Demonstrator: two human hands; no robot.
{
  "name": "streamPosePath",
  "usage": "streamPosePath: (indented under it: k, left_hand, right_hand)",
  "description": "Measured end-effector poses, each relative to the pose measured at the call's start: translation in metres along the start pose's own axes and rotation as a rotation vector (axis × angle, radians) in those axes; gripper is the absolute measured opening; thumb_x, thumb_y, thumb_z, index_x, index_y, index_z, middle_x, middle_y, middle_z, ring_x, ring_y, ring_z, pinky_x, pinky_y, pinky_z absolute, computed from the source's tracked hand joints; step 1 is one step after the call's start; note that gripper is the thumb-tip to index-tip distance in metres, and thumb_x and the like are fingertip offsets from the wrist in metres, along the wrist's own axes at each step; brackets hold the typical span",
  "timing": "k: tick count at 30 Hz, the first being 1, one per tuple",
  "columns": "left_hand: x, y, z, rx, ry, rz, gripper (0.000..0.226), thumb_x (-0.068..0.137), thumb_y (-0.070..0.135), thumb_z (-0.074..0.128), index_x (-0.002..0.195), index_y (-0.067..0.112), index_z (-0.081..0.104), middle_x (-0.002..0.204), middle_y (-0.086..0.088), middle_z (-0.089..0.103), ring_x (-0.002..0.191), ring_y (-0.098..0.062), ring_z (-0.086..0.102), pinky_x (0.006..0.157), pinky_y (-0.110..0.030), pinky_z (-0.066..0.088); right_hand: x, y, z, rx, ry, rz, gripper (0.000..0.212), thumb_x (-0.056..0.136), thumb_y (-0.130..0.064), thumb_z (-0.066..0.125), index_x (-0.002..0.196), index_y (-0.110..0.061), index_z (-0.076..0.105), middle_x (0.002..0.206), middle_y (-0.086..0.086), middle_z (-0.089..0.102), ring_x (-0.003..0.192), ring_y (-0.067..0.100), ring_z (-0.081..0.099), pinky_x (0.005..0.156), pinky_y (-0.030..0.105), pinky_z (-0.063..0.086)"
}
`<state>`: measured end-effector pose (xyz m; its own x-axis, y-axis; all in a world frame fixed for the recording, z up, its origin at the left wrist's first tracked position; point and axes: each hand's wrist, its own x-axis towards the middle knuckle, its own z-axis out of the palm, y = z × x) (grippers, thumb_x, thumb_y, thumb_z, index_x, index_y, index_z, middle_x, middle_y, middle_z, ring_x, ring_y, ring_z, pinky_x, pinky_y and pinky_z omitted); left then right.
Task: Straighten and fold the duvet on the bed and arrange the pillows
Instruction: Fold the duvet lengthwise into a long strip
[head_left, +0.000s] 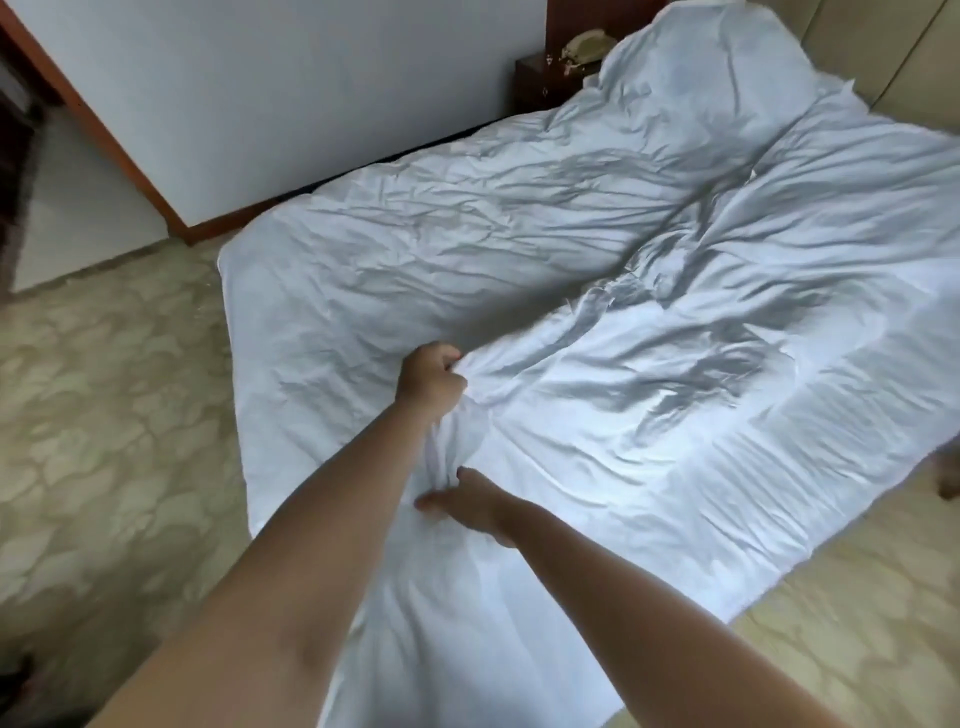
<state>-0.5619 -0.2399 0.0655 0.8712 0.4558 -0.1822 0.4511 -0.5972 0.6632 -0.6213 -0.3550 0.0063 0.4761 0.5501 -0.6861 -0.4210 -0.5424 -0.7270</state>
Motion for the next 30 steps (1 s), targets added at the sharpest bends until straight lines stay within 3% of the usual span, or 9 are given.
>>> streamPosePath:
  k: [2, 6, 11, 15, 20, 22, 27, 28, 30]
  left_hand:
    - [0.002, -0.018, -0.003, 0.089, -0.09, -0.033, 0.027, 0.077, 0.004, 0.058, 0.1, 0.01, 0.07, 0.101, -0.005, 0.07, 0.093, -0.02, 0.064, 0.077, -0.026, 0.049]
    - [-0.005, -0.056, -0.003, 0.153, -0.35, -0.164, 0.032, 0.087, 0.024, 0.06, 0.117, 0.015, 0.062, 0.113, -0.008, 0.064, 0.095, -0.024, 0.062, 0.071, -0.026, 0.048]
    - [-0.012, -0.094, -0.005, 0.083, -0.433, -0.134, 0.03, 0.079, 0.045, 0.064, 0.091, 0.017, 0.065, 0.088, -0.004, 0.064, 0.082, -0.02, 0.061, 0.06, -0.025, 0.042]
    - [-0.005, -0.129, -0.028, 0.136, -0.401, -0.013, 0.012, 0.072, 0.023, 0.063, 0.08, 0.015, 0.06, 0.095, -0.01, 0.068, 0.089, -0.026, 0.063, 0.063, -0.024, 0.042]
    - [-0.005, -0.143, -0.062, 0.009, -0.467, 0.118, 0.016, 0.069, 0.003, 0.052, 0.054, 0.008, 0.053, 0.057, -0.007, 0.054, 0.051, -0.02, 0.053, 0.047, -0.021, 0.045]
    - [-0.009, -0.139, -0.077, 0.008, -0.467, 0.176, 0.022, 0.066, -0.001, 0.046, 0.047, 0.01, 0.039, 0.05, -0.003, 0.039, 0.047, -0.02, 0.04, 0.045, -0.02, 0.038]
    - [-0.013, -0.119, -0.095, -0.139, -0.537, 0.206, 0.021, 0.064, -0.002, 0.047, 0.06, 0.018, 0.043, 0.071, -0.004, 0.05, 0.074, -0.009, 0.038, 0.055, -0.022, 0.036]
    - [-0.013, -0.115, -0.097, -0.202, -0.548, 0.176, 0.023, 0.07, -0.004, 0.05, 0.071, 0.019, 0.052, 0.08, -0.005, 0.055, 0.072, -0.016, 0.058, 0.057, -0.021, 0.04]
    - [-0.009, -0.109, -0.104, -0.31, -0.548, 0.122, 0.03, 0.08, -0.006, 0.05, 0.101, 0.014, 0.06, 0.089, -0.008, 0.06, 0.065, -0.015, 0.058, 0.051, -0.02, 0.042]
  right_hand:
    - [0.008, -0.001, 0.009, -0.007, 0.013, 0.004, 0.06, 0.087, -0.019, 0.065, 0.137, -0.002, 0.038, 0.123, 0.007, 0.055, 0.091, 0.014, 0.054, 0.072, 0.019, 0.047]
    - [0.02, 0.002, 0.029, 0.006, 0.1, 0.049, 0.042, 0.08, -0.005, 0.064, 0.12, 0.0, 0.055, 0.112, 0.016, 0.063, 0.095, 0.024, 0.061, 0.089, 0.035, 0.051]
    - [0.033, -0.015, 0.065, -0.097, 0.119, 0.011, 0.047, 0.078, -0.006, 0.065, 0.124, -0.01, 0.054, 0.107, 0.005, 0.059, 0.099, 0.02, 0.056, 0.079, 0.025, 0.048]
    - [0.031, -0.033, 0.113, -0.18, 0.215, -0.005, 0.059, 0.073, -0.01, 0.072, 0.127, -0.008, 0.047, 0.113, 0.005, 0.053, 0.106, 0.021, 0.05, 0.092, 0.033, 0.046]
    - [0.023, -0.047, 0.153, -0.264, 0.406, 0.036, 0.079, 0.05, -0.025, 0.072, 0.125, -0.01, 0.051, 0.11, 0.006, 0.059, 0.103, 0.022, 0.057, 0.09, 0.038, 0.05]
    - [0.008, -0.061, 0.167, -0.278, 0.462, 0.045, 0.066, 0.061, -0.017, 0.074, 0.122, -0.007, 0.051, 0.106, 0.004, 0.058, 0.101, 0.02, 0.055, 0.088, 0.033, 0.047]
    - [-0.018, -0.07, 0.183, -0.201, 0.567, 0.107, 0.04, 0.076, -0.015, 0.076, 0.112, -0.005, 0.061, 0.112, 0.012, 0.064, 0.1, 0.025, 0.06, 0.084, 0.029, 0.046]
    - [-0.021, -0.067, 0.185, -0.235, 0.581, 0.149, 0.042, 0.077, -0.02, 0.076, 0.113, -0.003, 0.063, 0.114, 0.013, 0.064, 0.101, 0.025, 0.06, 0.08, 0.027, 0.044]
    - [-0.022, -0.066, 0.19, -0.32, 0.614, 0.224, 0.046, 0.081, -0.029, 0.071, 0.115, 0.0, 0.061, 0.117, 0.015, 0.062, 0.105, 0.027, 0.059, 0.074, 0.025, 0.039]
